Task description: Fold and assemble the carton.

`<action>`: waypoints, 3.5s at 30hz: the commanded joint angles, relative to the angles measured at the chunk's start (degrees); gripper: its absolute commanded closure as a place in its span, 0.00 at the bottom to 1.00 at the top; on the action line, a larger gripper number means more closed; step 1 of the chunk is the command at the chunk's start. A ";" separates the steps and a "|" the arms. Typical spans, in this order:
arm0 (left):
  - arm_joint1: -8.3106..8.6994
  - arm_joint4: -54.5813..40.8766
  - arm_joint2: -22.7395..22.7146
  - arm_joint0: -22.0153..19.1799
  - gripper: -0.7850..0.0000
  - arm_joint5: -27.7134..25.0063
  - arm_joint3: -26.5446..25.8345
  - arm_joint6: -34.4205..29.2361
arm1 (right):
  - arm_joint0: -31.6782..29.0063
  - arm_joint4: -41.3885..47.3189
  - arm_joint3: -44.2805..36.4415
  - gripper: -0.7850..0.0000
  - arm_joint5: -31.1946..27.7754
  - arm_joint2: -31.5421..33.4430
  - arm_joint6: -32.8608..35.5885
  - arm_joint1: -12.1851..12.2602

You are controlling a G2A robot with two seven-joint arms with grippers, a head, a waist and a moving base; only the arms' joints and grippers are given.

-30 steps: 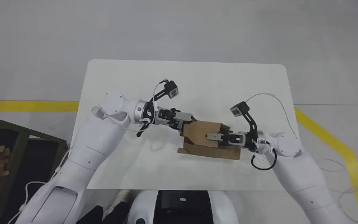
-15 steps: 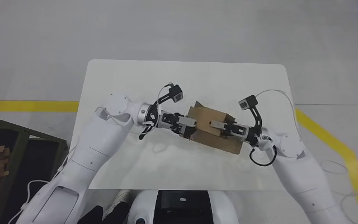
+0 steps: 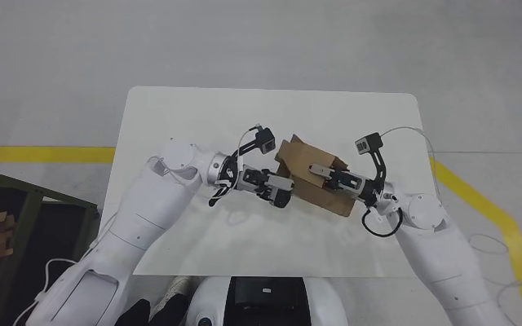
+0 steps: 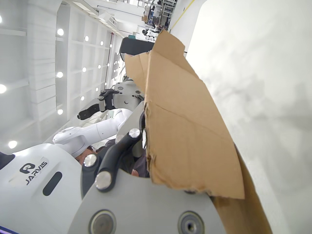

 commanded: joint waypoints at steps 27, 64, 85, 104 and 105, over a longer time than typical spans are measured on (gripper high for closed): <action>-1.26 -0.77 1.41 -2.30 0.00 -1.04 4.88 -0.57 | -2.95 -1.57 -4.70 1.00 0.19 -1.33 -2.06 -0.85; 2.66 1.92 -11.18 5.33 0.00 -2.60 -0.02 1.77 | -0.17 3.55 -0.62 1.00 3.27 3.68 17.35 0.30; 2.71 2.77 -14.68 6.80 0.00 -24.11 1.82 8.54 | -0.17 3.55 -0.62 1.00 3.27 3.68 17.35 0.30; 4.85 31.68 -13.74 8.32 0.00 -49.73 1.86 34.16 | -0.17 3.55 -0.62 1.00 3.27 3.68 17.35 0.30; 4.85 31.68 -13.74 8.32 0.00 -49.73 1.86 34.16 | -0.17 3.55 -0.62 1.00 3.27 3.68 17.35 0.30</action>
